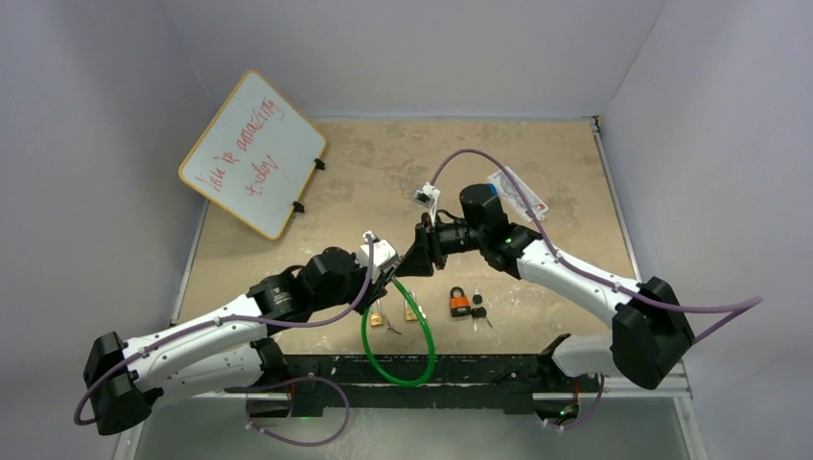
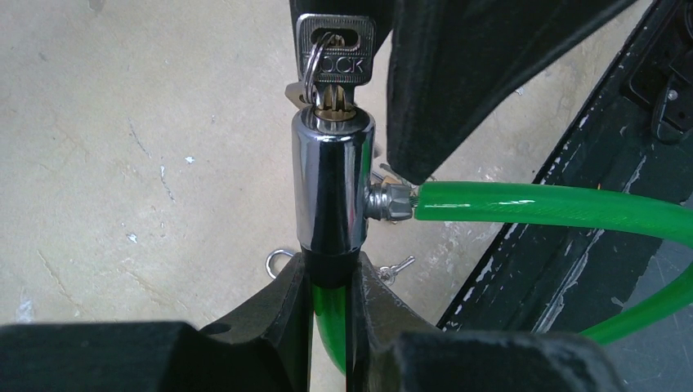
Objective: Lock with the key
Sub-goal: Lock the lock.
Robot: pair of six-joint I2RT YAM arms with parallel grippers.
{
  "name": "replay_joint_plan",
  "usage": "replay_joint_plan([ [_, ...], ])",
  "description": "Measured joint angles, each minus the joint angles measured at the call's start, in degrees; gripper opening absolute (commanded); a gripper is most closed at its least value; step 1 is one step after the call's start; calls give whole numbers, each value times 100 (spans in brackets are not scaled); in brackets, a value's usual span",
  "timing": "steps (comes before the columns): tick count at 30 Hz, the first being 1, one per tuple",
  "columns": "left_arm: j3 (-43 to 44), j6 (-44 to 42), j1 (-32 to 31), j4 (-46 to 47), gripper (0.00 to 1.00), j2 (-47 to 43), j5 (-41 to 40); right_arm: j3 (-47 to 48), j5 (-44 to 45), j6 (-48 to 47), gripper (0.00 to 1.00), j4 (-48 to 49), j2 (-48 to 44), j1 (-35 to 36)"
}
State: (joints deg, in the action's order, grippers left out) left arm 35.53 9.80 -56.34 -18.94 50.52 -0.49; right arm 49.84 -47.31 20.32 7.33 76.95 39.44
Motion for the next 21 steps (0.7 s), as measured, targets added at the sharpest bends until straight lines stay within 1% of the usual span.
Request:
replay_joint_plan([
  [3, 31, -9, 0, -7, 0, 63, -44, -11, 212, 232, 50, -9, -162, 2],
  [6, 59, -44, 0, -9, 0, 136, -44, -15, 588, 498, 51, -13, -411, 2],
  [10, 83, -52, 0, -9, 0, 223, -42, 39, 1093, 839, 48, -153, -529, 2],
  [14, 90, -59, 0, -13, 0, 229, -44, 116, 1344, 1132, 45, -369, -428, 2],
  [18, 94, -59, 0, -17, 0, 229, -68, 166, 1388, 1303, 36, -566, -404, 2],
  [21, 94, -59, 0, -20, 0, 229, -94, 173, 1375, 1355, 35, -619, -404, 2],
])
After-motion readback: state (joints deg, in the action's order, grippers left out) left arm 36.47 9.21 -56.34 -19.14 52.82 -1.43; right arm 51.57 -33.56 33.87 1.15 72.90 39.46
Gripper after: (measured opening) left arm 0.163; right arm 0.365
